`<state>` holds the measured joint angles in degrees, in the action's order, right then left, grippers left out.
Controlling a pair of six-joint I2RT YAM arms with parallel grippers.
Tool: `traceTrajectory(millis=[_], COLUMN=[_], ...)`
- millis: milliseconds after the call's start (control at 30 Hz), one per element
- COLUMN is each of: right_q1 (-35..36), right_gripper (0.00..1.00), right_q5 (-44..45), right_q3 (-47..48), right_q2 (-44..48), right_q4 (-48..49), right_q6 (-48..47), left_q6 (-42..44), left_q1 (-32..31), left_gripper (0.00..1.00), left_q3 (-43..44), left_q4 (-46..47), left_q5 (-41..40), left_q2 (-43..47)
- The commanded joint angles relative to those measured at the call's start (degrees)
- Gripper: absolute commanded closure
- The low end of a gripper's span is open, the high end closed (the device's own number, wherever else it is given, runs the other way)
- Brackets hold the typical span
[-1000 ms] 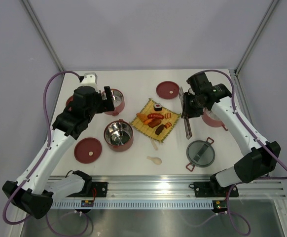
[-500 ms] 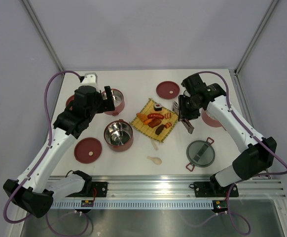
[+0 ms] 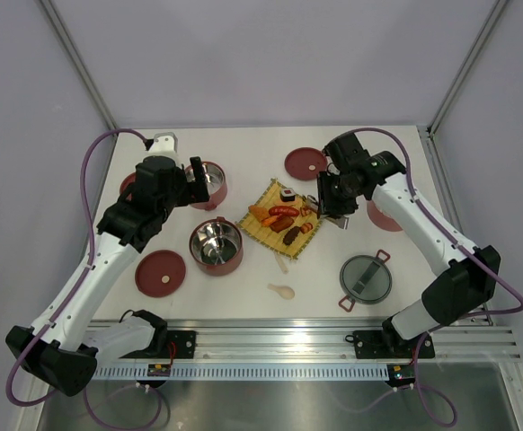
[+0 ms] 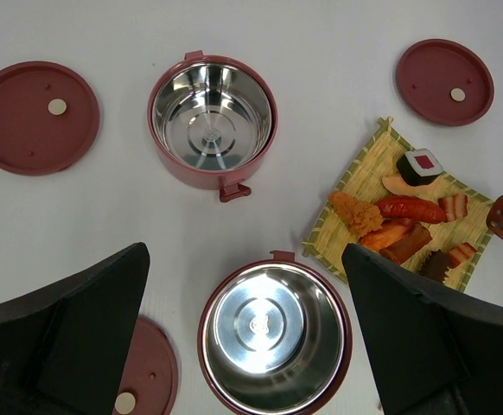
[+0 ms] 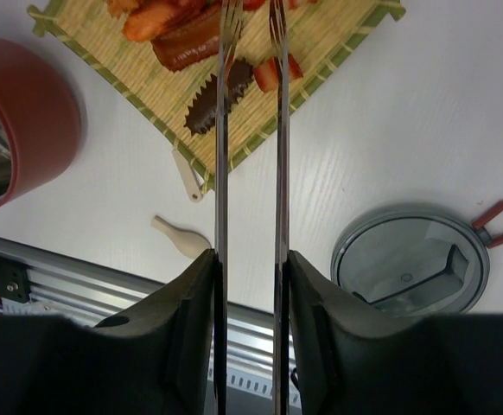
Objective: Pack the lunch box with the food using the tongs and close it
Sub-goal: Pick up the fake food from the plate.
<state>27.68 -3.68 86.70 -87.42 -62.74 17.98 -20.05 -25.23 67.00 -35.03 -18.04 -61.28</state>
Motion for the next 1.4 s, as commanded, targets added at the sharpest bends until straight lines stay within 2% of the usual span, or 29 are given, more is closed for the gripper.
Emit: traceTrajectory(millis=[0,267,733,1200,1367], right_q1=[0.6,0.6,0.6,1.1,1.8], right_gripper=[0.56,0.51,0.43,0.42,0.45], right_q5=[0.9,-0.5,-0.8,0.3,0.8], right_q3=[3.1,7.2,11.2,16.2,17.4], right_q2=[-1.4,-7.0,-14.4,-21.0,-22.3], right_q4=[4.2,8.5,9.0,6.5,6.0], right_q6=[-0.8,-0.3,-1.5,-3.1,-3.6], left_q6=[-1.0,-1.1,-0.6,-0.4,-0.6], left_q1=[-0.1,-0.1,-0.1,-0.1,-0.1], left_gripper=[0.01,0.01,0.01,0.01,0.01], left_q3=[1.7,1.6,1.6,1.2,1.3], left_q4=[0.7,0.0,-0.4,-0.7,-0.7], left_q5=[-1.0,-1.1,-1.6,-1.8,-1.6], left_q2=[-0.2,0.3,0.7,0.1,-0.2])
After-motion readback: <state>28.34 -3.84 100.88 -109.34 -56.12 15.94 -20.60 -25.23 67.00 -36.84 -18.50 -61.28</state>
